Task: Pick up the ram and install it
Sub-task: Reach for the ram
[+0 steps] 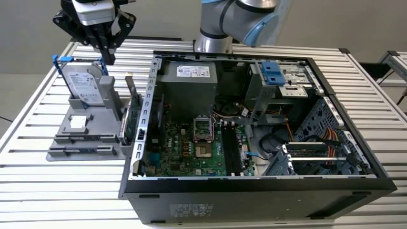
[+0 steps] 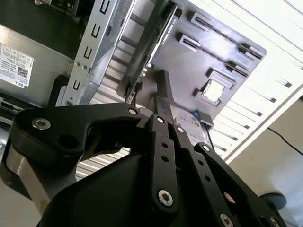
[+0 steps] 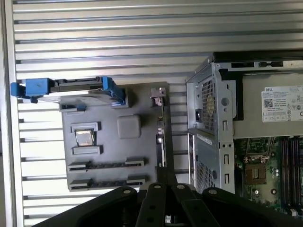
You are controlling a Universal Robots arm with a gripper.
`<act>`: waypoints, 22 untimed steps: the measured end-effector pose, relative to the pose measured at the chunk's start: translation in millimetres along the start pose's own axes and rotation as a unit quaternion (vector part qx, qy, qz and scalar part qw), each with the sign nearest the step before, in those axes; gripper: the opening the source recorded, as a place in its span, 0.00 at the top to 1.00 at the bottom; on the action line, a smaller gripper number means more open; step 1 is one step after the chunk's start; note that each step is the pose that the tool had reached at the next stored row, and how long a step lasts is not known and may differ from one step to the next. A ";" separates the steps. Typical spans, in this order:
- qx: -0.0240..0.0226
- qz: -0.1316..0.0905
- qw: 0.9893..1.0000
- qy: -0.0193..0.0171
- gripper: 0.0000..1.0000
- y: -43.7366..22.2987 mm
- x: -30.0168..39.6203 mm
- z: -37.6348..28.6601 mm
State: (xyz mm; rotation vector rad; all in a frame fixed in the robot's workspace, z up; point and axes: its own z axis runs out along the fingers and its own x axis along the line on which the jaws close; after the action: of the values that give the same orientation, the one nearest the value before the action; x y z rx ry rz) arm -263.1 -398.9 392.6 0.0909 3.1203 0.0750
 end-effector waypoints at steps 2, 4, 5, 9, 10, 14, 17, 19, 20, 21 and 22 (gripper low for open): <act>0.000 0.000 1.000 0.000 1.00 -0.1 1.6 0.0; 0.000 -0.001 1.000 0.000 1.00 -0.2 3.2 -0.1; 0.000 -0.001 1.000 0.000 1.00 -0.2 4.1 -0.1; 0.000 -0.002 1.000 0.000 1.00 -0.4 7.0 -0.1; 0.000 -0.002 1.000 0.000 1.00 -0.4 7.6 -0.2; 0.000 -0.002 1.000 0.000 1.00 -0.5 9.2 -0.2; 0.000 -0.003 1.000 0.000 1.00 -0.6 10.2 -0.2; 0.000 -0.003 1.000 0.000 1.00 -0.6 10.9 -0.2; 0.000 -0.003 1.000 0.000 1.00 -0.7 11.3 -0.2; 0.000 -0.003 1.000 0.000 1.00 -0.7 11.7 -0.2; 0.000 -0.003 1.000 0.000 1.00 -0.7 12.3 -0.2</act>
State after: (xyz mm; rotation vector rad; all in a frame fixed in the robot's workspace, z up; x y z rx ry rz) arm -275.4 -398.9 392.6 0.0819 3.1207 0.0750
